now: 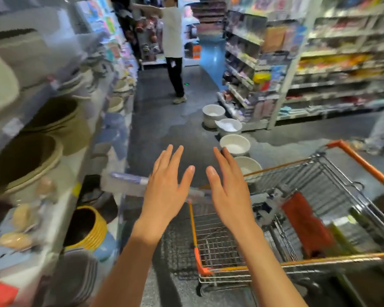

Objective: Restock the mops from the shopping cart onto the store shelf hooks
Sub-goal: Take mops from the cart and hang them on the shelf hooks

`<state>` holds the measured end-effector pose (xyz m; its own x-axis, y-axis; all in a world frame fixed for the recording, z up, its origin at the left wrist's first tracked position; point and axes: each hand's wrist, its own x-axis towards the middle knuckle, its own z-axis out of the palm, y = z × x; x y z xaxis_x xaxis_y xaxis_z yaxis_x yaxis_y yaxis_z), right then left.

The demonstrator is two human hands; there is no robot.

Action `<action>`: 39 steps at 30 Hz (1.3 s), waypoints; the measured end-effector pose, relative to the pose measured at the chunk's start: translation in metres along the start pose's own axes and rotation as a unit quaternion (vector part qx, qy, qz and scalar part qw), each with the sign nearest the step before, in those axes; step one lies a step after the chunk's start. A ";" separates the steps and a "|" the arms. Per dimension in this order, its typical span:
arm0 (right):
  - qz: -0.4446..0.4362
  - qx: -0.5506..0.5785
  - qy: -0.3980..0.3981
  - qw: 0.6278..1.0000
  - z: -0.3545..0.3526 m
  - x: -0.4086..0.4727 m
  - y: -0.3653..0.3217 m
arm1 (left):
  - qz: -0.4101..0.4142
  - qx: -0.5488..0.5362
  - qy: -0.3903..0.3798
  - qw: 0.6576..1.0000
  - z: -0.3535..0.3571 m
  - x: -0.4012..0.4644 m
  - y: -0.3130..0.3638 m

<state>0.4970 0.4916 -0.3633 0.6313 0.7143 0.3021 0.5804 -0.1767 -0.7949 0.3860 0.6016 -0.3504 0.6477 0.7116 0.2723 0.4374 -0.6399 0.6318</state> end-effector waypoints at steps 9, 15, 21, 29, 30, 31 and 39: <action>0.086 -0.003 0.026 0.996 -0.037 0.028 0.099 | 0.004 0.004 -0.133 0.991 0.109 0.058 0.029; 0.180 0.056 0.037 0.981 -0.040 0.027 0.166 | -0.047 -0.021 -0.253 0.966 0.187 0.080 0.013; 0.253 0.043 0.059 0.965 -0.029 0.027 0.217 | -0.033 -0.036 -0.300 0.953 0.237 0.102 -0.003; 0.377 0.077 0.139 0.912 0.018 0.039 0.276 | 0.013 -0.011 -0.395 0.918 0.318 0.149 -0.044; 0.399 0.094 0.155 0.899 0.025 0.042 0.282 | 0.018 -0.012 -0.411 0.911 0.328 0.154 -0.051; 0.422 0.115 0.171 0.883 0.031 0.044 0.288 | 0.019 -0.012 -0.427 0.904 0.337 0.159 -0.059; 0.536 0.224 0.280 0.764 0.097 0.057 0.369 | 0.020 -0.005 -0.539 0.842 0.419 0.182 -0.109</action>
<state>0.6968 0.5326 -0.6903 0.8141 -0.1029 -0.5715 -0.5805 -0.1188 -0.8055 0.7175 0.6792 -0.6744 0.8542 0.0103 -0.5199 0.4006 -0.6503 0.6454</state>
